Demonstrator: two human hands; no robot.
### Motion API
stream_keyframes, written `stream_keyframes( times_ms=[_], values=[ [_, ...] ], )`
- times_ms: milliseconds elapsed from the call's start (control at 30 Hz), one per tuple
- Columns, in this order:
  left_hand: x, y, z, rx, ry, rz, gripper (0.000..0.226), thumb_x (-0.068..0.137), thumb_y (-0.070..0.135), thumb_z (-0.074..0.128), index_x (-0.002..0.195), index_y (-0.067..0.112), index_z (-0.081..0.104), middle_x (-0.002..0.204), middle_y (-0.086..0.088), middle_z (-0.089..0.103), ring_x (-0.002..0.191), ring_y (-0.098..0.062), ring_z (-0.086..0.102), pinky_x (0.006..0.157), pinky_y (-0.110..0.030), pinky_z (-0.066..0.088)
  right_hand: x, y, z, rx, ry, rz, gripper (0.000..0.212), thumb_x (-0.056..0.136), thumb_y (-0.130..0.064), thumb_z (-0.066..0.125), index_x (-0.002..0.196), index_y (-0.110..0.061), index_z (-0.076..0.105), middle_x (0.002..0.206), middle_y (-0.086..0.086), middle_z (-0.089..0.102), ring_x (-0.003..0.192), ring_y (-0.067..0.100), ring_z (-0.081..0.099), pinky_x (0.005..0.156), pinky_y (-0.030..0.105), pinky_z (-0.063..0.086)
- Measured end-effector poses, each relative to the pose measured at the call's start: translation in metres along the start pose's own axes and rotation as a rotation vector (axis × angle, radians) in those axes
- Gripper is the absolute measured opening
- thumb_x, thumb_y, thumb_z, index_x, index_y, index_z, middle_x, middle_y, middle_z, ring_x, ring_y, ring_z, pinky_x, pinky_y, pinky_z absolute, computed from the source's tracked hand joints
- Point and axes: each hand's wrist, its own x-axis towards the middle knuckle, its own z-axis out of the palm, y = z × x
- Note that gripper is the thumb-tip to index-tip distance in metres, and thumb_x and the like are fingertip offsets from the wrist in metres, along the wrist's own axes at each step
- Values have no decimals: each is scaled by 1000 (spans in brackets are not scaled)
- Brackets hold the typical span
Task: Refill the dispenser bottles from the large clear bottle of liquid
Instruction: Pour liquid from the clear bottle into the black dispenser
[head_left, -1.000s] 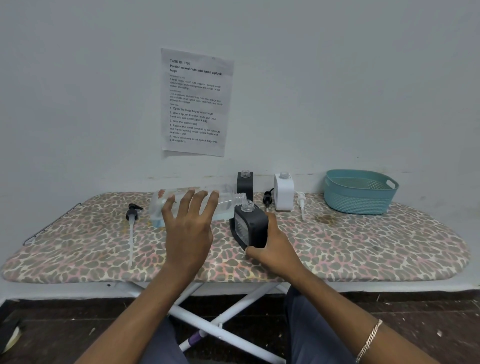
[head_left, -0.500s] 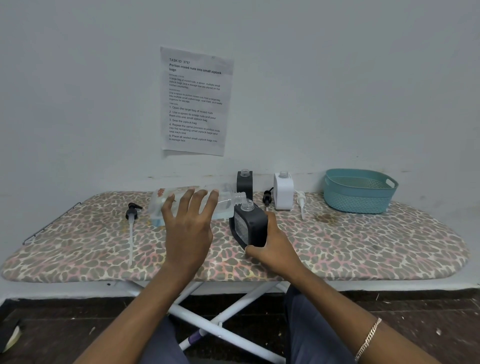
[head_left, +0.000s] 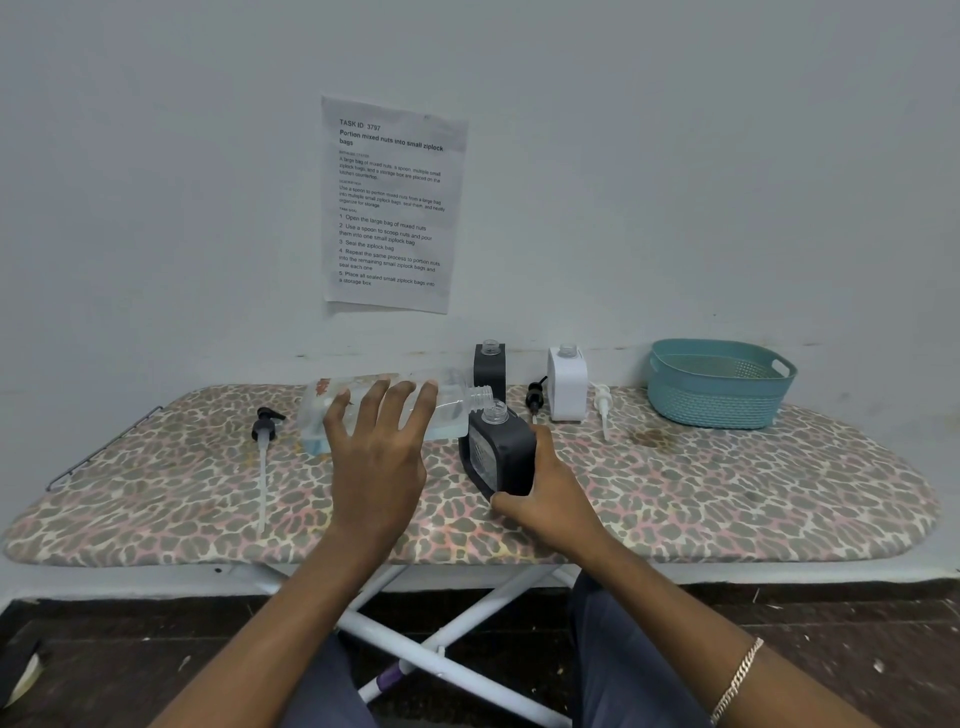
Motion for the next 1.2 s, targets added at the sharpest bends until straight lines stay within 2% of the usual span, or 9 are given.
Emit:
stream_keyframes(
  times_ms=[167,467,633,967,1200],
  values=[
    [0,0,0,-1,1,1,73,73,-10,71,141,15,62,134,-10,65,133,-35,58,112,-63,32,0,0,0,8,-4,6,77,79,-15,78,134,-43,30,109,-6,66,69,19,77,59,48,64],
    [0,0,1,2,-4,0,73,73,-10,71,141,16,62,135,-10,65,133,-35,57,112,-62,32,0,1,0,13,-1,9,78,79,-16,78,134,-42,31,109,-3,68,67,19,76,58,47,64],
    [0,0,1,1,1,-2,72,74,-10,71,141,16,62,134,-10,65,133,-35,58,112,-63,32,0,2,0,2,1,3,77,79,-16,78,135,-40,30,110,-2,69,68,15,76,60,42,64],
    [0,0,1,10,4,2,72,73,-10,71,140,15,62,134,-10,65,132,-35,57,112,-62,32,0,2,0,5,5,-5,77,79,-15,78,134,-39,31,111,-3,67,67,17,76,58,43,64],
    [1,1,-1,5,-4,0,73,72,-10,71,140,15,62,134,-10,65,133,-35,57,112,-62,32,1,1,0,-6,7,-10,78,79,-17,79,134,-42,30,113,-4,66,72,15,75,60,39,65]
  ],
)
